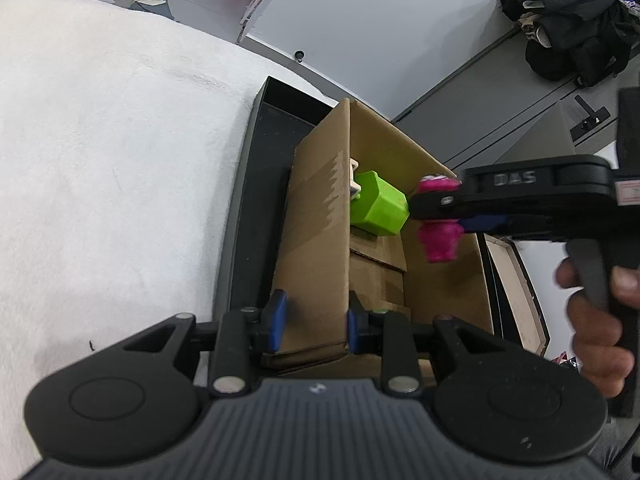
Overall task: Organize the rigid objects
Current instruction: 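Carry the pink figurine with the right gripper over the cardboard box, then open the right gripper to drop the pink figurine into the box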
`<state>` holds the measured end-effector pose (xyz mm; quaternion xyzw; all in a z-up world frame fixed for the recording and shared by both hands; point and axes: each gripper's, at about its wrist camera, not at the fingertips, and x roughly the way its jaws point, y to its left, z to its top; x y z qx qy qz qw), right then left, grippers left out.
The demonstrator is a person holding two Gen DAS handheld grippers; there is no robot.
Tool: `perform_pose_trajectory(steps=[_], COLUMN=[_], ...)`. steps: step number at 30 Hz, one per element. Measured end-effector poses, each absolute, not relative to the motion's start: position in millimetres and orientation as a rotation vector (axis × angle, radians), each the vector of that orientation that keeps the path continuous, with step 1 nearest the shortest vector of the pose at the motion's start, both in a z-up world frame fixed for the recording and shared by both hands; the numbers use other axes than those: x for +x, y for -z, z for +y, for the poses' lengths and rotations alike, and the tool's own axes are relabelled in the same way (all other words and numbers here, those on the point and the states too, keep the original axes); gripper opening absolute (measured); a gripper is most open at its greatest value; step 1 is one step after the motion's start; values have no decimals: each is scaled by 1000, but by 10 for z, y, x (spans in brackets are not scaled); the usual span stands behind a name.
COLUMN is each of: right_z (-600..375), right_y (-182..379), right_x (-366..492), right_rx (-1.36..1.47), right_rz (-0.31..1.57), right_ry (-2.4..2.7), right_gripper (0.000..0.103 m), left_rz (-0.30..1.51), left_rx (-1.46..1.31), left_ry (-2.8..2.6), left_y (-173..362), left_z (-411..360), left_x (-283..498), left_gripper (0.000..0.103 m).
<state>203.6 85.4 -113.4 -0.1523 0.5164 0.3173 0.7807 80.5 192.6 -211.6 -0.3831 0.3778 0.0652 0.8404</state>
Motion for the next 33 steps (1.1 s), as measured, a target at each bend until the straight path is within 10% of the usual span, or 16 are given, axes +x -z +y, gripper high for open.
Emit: perform_pose_trajectory(steps=[33], right_z=[517], right_y=[989], right_x=[1740], right_rx=[-323], right_rz=[1058], right_ry=[-725], right_gripper=[60], left_rz=[794], left_rx=[-813], left_ry=[-135], left_y=[2123], left_z=[1935], left_x=[795], left_gripper=[28])
